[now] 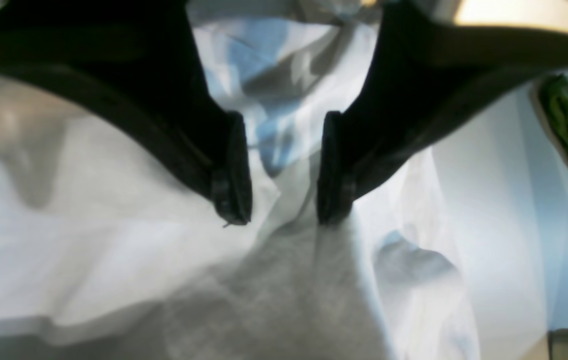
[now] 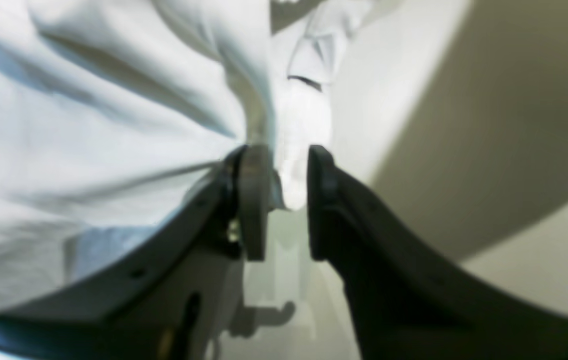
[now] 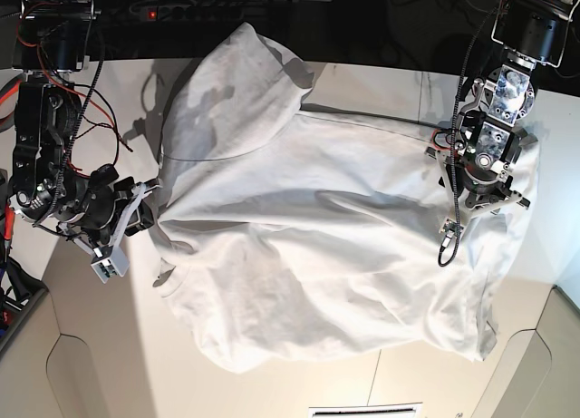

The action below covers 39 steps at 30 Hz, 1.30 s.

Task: Layout the t-shirt on the table in an organized manner, then fold the t-shirt properly
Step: 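Pull the shirt apart with both grippers toward its side edges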

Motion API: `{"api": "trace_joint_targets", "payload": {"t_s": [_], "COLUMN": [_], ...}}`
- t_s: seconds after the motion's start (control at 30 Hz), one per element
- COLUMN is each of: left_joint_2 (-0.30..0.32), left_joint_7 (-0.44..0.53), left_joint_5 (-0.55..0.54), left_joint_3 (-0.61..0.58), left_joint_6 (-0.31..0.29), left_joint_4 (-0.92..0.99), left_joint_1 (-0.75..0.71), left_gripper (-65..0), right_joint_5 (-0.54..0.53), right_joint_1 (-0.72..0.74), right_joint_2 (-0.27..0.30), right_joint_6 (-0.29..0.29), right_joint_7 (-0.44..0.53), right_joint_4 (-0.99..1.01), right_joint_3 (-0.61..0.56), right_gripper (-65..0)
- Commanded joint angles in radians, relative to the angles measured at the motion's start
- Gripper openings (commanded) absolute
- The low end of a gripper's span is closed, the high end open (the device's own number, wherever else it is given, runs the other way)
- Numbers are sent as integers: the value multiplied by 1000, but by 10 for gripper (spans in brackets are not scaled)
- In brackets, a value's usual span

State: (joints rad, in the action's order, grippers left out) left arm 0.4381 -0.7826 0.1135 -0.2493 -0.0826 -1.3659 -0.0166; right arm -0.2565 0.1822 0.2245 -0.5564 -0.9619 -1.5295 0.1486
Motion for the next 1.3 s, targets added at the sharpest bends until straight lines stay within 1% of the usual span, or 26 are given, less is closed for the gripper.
{"api": "trace_joint_targets", "payload": {"t_s": [0.0, 0.03, 0.07, 0.1, 0.13, 0.3, 0.67, 0.83, 0.9, 0.97, 1.13, 1.27], "left_joint_2": [11, 11, 11, 11, 11, 12, 12, 35, 48, 61, 62, 61], "left_joint_7": [-48, -48, -48, -48, -48, -48, -48, -49, -49, -49, -43, -29], "left_joint_5": [-8, -8, -8, -8, -8, -7, 7, 22, 22, 22, 14, 2], "left_joint_3": [2, 2, 2, 2, 2, 2, 2, 2, 2, 3, 4, 4], "left_joint_6": [-8, -8, -8, -8, -8, -8, -8, -6, 11, 23, 22, 18], "left_joint_4": [6, 6, 6, 6, 6, 6, 6, 6, 6, 6, 1, -37], "left_joint_1": [0, 0, 0, 0, 0, 0, 0, 0, 0, 0, 0, 0], "left_gripper": [-384, -384, -384, -384, -384, -384, -384, -384, -384, -384, -384, -384], "right_joint_5": [-9, -9, -8, -6, 3, 75, 74, 74, 74, 74, 70, 15], "right_joint_1": [20, 20, 20, 20, 20, 20, 20, 19, 19, 19, 19, 20], "right_joint_2": [11, 11, 12, 11, 12, 26, 117, 143, 153, 161, 163, 163], "right_joint_6": [3, 3, 3, 3, 3, 3, 8, 8, 8, 10, 11, 10], "right_joint_7": [25, 27, 27, 27, 27, 69, 79, 63, 63, 62, 44, 42], "right_joint_4": [-10, -6, -1, 4, 10, 40, 56, 56, 56, 56, 56, 56], "right_joint_3": [6, 6, 6, 6, 6, 6, 9, 10, 13, 16, 26, 34], "right_gripper": [-514, -529, -569, -633, -650, -650, -650, -650, -650, -650, -650, -650]}}
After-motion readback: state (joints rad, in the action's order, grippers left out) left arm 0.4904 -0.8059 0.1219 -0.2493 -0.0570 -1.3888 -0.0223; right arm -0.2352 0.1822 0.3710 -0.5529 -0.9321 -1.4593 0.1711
